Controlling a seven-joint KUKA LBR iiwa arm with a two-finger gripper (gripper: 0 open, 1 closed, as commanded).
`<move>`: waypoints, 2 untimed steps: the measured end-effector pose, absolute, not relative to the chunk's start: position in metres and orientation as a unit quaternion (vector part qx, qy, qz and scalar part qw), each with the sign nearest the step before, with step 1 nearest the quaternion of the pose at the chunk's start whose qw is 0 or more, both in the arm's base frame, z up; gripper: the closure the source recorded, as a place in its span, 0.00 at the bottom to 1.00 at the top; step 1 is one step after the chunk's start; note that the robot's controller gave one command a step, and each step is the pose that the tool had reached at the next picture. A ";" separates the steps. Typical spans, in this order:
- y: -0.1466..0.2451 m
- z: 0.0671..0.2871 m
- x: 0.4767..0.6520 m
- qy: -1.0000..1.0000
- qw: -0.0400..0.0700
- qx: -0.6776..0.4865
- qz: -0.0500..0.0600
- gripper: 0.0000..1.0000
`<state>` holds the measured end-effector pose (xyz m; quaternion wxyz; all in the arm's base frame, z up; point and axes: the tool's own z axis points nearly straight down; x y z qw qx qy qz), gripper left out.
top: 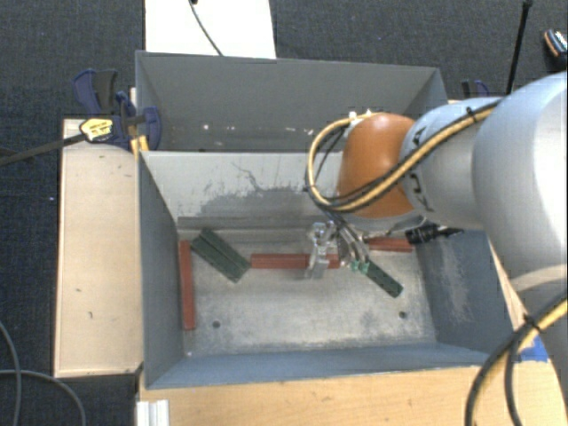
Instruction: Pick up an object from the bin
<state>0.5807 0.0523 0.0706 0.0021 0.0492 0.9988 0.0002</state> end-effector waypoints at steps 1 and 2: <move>0.057 0.280 0.551 0.994 0.006 -0.113 0.000 1.00; 0.057 0.276 0.550 0.994 0.002 -0.113 0.000 0.00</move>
Offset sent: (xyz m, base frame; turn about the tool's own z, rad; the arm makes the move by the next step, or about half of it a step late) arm -0.0318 0.0045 0.2048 -0.3249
